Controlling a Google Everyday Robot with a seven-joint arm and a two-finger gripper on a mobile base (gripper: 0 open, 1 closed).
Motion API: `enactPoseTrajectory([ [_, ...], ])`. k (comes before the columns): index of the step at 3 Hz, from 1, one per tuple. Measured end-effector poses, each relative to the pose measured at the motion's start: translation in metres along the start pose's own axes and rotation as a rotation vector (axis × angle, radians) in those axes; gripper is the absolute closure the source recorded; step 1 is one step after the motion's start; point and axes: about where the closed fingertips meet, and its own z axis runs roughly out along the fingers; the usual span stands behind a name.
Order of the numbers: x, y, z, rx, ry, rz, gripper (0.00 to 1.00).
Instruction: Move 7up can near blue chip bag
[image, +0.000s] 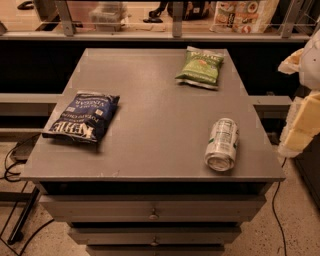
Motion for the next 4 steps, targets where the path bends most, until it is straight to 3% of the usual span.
enactPoseTrajectory([
  [2,-0.003,0.002,0.003,-0.004,-0.017,-0.011,0.0],
  [3,-0.012,0.01,0.019,-0.033,-0.091,-0.019,0.0],
  [4,-0.035,0.022,0.05,-0.094,-0.249,0.022,0.0],
])
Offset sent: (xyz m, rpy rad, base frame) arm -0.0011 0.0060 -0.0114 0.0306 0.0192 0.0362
